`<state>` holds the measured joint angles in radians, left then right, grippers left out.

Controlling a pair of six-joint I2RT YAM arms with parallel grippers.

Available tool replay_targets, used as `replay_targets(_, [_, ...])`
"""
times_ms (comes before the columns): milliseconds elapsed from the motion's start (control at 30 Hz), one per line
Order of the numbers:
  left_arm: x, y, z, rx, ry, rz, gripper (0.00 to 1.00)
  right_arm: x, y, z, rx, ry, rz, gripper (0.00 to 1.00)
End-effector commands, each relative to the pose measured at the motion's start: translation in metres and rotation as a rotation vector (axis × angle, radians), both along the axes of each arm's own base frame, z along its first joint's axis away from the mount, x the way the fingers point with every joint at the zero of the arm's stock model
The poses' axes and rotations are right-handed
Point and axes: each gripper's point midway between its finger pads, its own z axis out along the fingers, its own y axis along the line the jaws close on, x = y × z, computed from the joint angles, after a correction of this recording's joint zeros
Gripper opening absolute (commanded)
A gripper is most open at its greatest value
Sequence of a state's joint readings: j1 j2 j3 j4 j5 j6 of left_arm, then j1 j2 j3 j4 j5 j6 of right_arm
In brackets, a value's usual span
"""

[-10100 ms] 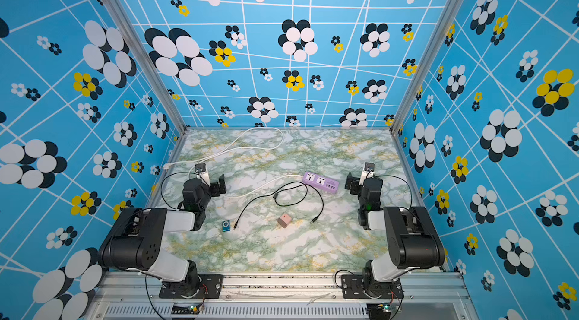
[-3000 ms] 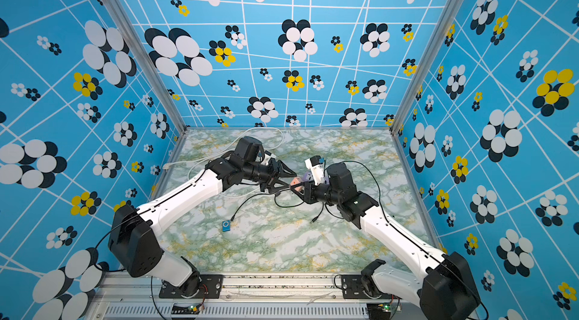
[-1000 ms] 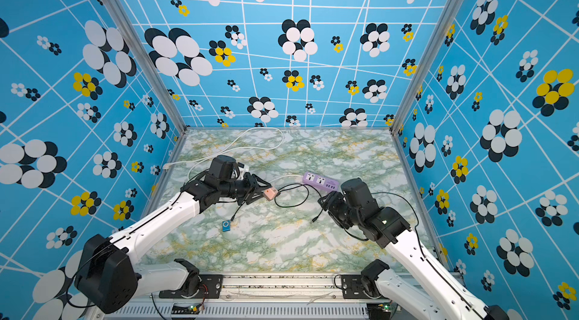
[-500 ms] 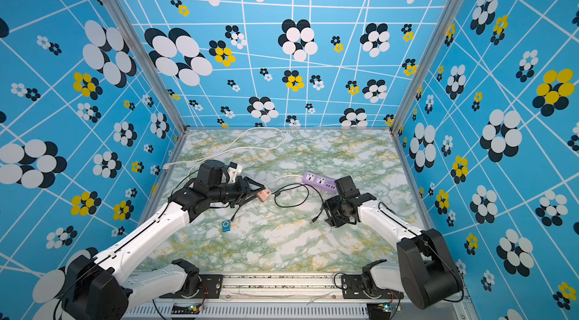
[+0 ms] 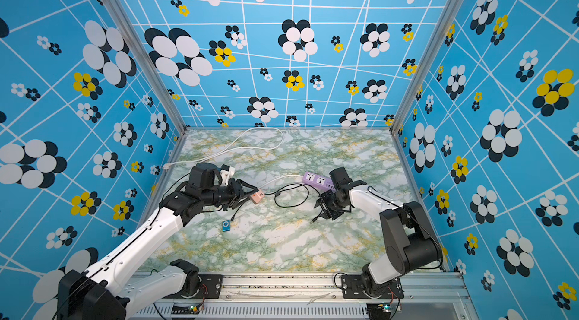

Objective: Charge mp3
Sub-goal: Pick up the charging cable from the center of the board.

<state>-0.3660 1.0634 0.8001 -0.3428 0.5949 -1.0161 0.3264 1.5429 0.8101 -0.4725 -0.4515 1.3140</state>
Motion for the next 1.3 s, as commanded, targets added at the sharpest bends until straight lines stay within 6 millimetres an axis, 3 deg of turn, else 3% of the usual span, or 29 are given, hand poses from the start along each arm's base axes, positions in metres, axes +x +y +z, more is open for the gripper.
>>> replay_targets(0, [-0.01,0.006,-0.004,0.005,0.004,-0.009,0.08,-0.013,-0.007,-0.002,-0.042,0.058,0.036,0.37])
replay_targets(233, [-0.01,0.011,-0.006,0.003,0.007,0.011,0.07,-0.014,-0.012,-0.007,-0.082,0.061,0.036,0.36])
replay_targets(567, [-0.01,0.014,-0.006,0.0,0.004,0.019,0.07,-0.004,-0.001,-0.016,-0.113,0.048,0.043,0.32])
replay_targets(1000, [-0.014,0.02,-0.007,0.003,0.001,0.029,0.05,-0.014,0.003,-0.029,-0.17,0.084,0.084,0.25])
replay_targets(1167, [-0.015,0.022,-0.006,0.003,-0.002,0.03,0.05,-0.019,-0.001,-0.036,-0.197,0.102,0.092,0.2])
replay_targets(1267, [-0.015,0.023,-0.005,0.004,-0.006,0.034,0.04,-0.019,-0.003,-0.035,-0.21,0.099,0.098,0.11])
